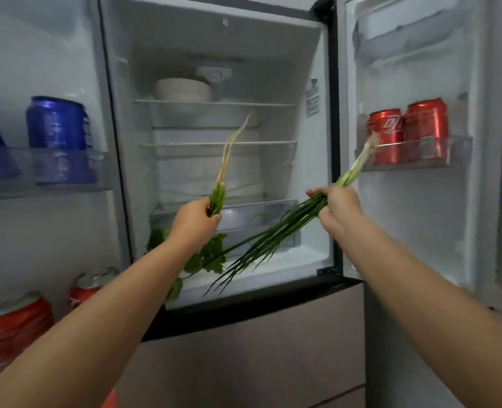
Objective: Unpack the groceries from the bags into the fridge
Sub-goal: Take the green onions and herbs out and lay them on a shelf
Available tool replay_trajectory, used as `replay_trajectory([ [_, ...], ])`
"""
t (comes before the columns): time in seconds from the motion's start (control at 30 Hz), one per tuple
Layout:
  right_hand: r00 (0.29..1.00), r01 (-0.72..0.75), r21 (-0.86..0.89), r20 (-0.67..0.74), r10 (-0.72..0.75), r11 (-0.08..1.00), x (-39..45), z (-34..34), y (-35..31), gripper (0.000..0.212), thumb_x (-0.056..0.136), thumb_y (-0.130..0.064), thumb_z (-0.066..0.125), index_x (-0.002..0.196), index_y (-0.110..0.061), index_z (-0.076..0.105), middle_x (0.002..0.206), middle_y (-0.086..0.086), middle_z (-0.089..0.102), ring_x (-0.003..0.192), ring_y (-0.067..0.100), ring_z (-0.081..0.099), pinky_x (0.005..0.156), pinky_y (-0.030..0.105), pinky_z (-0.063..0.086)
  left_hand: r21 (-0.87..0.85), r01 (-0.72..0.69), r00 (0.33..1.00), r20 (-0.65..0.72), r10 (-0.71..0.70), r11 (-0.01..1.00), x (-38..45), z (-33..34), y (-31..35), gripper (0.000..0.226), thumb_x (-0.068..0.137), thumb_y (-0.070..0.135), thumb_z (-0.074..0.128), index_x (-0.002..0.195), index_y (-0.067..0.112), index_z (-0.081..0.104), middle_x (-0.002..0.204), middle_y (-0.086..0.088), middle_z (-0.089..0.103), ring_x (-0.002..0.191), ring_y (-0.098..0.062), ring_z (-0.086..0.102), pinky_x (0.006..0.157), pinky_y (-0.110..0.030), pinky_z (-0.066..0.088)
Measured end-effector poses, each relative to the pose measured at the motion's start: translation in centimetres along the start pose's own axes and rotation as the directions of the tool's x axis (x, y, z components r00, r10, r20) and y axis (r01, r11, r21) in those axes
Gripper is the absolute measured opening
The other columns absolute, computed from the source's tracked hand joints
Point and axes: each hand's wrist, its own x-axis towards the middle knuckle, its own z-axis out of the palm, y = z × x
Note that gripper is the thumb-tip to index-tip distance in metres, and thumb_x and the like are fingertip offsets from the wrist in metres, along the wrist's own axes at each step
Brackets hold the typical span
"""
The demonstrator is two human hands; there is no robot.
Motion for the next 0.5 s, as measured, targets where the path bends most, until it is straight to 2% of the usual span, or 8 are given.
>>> replay_trajectory([
  [0.07, 1.0, -0.009, 0.023, 0.015, 0.009, 1.0, 5.4, 1.6, 1.5, 0.044, 0.091, 0.011, 0.03, 0.133, -0.005, 0.034, 0.076, 0.01, 0.05, 0.058, 0.015, 0.051, 0.067, 0.03, 0.047, 0.036, 0.011, 0.999, -0.049, -0.01, 0.999, 4.4, 1.6, -0.2, 0.028, 0.095, 0.015, 0.05, 0.122, 0.008, 0.059, 0.111, -0.018, 0.064, 0.1, -0.033, 0.059, 0.076, -0.034, 0.044],
  [0.13, 1.0, -0.019, 0.067, -0.003, 0.019, 0.998, 10.4, 3.5, 2.9, 0.051, 0.09, 0.012, 0.031, 0.138, -0.002, 0.03, 0.084, 0.011, 0.053, 0.056, 0.014, 0.05, 0.063, 0.028, 0.047, 0.088, 0.036, 0.993, -0.115, -0.026, 0.995, 8.6, 2.9, -0.5, 0.031, 0.095, 0.015, 0.051, 0.126, 0.011, 0.058, 0.113, -0.018, 0.064, 0.105, -0.035, 0.058, 0.083, -0.037, 0.047],
  [0.17, 1.0, -0.024, 0.089, -0.009, 0.024, 0.996, 12.8, 4.5, 3.8, 0.051, 0.089, 0.013, 0.031, 0.137, -0.003, 0.03, 0.09, 0.013, 0.053, 0.055, 0.014, 0.049, 0.066, 0.029, 0.047, 0.116, 0.047, 0.988, -0.153, -0.029, 0.992, 10.7, 3.5, -0.7, 0.032, 0.095, 0.015, 0.051, 0.126, 0.012, 0.058, 0.113, -0.017, 0.065, 0.104, -0.035, 0.059, 0.086, -0.039, 0.047],
  [0.23, 0.998, -0.054, 0.145, -0.008, 0.056, 0.988, 16.9, 6.7, 5.7, 0.045, 0.089, 0.013, 0.028, 0.127, -0.01, 0.034, 0.089, 0.013, 0.053, 0.055, 0.013, 0.047, 0.076, 0.034, 0.043, 0.177, 0.066, 0.976, -0.214, -0.027, 0.982, 14.5, 4.5, -1.2, 0.031, 0.096, 0.016, 0.049, 0.126, 0.015, 0.057, 0.111, -0.016, 0.065, 0.103, -0.034, 0.059, 0.089, -0.042, 0.05],
  [0.33, 0.991, -0.126, 0.194, -0.012, 0.131, 0.973, 21.9, 10.0, 8.6, 0.028, 0.088, 0.014, 0.026, 0.099, -0.011, 0.036, 0.066, 0.006, 0.047, 0.055, 0.013, 0.045, 0.074, 0.034, 0.04, 0.337, 0.076, 0.97, -0.244, 0.01, 0.938, 19.6, 5.8, -2.4, 0.029, 0.097, 0.017, 0.046, 0.124, 0.02, 0.056, 0.109, -0.012, 0.065, 0.102, -0.032, 0.059, 0.088, -0.041, 0.049],
  [0.43, 0.984, -0.166, 0.203, -0.033, 0.176, 0.965, 26.0, 12.5, 11.1, 0.025, 0.089, 0.011, 0.024, 0.097, -0.01, 0.034, 0.063, 0.005, 0.044, 0.054, 0.012, 0.044, 0.065, 0.03, 0.041, 0.489, 0.087, 0.962, -0.266, 0.054, 0.868, 24.7, 7.1, -3.9, 0.029, 0.097, 0.014, 0.044, 0.123, 0.022, 0.055, 0.108, -0.009, 0.064, 0.102, -0.03, 0.059, 0.08, -0.036, 0.044],
  [0.5, 0.978, -0.19, 0.219, -0.046, 0.204, 0.957, 28.1, 14.0, 12.5, 0.021, 0.089, 0.011, 0.025, 0.086, -0.006, 0.037, 0.065, 0.005, 0.042, 0.055, 0.012, 0.042, 0.071, 0.028, 0.041, 0.522, 0.114, 0.964, -0.265, 0.034, 0.845, 28.0, 8.1, -5.2, 0.032, 0.096, 0.01, 0.044, 0.123, 0.023, 0.055, 0.107, -0.008, 0.064, 0.102, -0.029, 0.059, 0.078, -0.035, 0.042],
])
